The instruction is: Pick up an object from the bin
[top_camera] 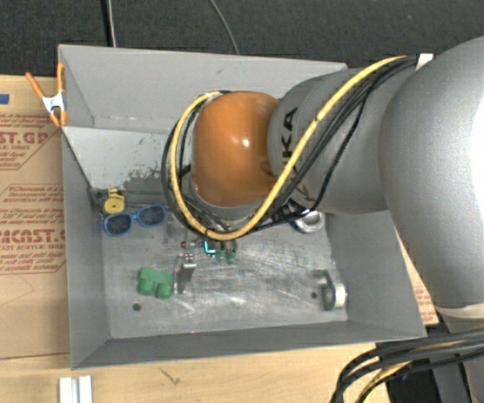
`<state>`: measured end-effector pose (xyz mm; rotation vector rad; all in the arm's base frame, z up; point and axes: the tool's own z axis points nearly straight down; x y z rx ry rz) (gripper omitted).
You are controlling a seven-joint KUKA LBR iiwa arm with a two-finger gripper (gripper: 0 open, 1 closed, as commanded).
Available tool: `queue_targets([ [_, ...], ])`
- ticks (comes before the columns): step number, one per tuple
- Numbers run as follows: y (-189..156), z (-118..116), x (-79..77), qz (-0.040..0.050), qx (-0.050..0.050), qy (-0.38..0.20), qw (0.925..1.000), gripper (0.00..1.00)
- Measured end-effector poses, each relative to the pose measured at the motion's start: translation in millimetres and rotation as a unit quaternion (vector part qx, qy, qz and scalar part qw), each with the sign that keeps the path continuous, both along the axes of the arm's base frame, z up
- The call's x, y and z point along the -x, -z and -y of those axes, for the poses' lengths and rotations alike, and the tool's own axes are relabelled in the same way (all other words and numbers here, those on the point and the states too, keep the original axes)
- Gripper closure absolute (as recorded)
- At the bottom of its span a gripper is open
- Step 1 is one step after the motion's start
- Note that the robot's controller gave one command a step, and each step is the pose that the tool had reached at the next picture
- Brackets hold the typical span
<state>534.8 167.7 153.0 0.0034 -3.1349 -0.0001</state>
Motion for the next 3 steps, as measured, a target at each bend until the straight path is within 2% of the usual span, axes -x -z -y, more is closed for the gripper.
queue_targets([
  [1, 82, -24, 16.9, 0.0074, -0.001, -0.005, 1.0, 0.0],
  [2, 53, -17, 51.7, 0.0028, 0.0, 0.067, 0.9978, 0.0],
  [3, 53, -17, 37.2, 0.0037, 0.0, 0.08, 0.9968, 0.0],
])
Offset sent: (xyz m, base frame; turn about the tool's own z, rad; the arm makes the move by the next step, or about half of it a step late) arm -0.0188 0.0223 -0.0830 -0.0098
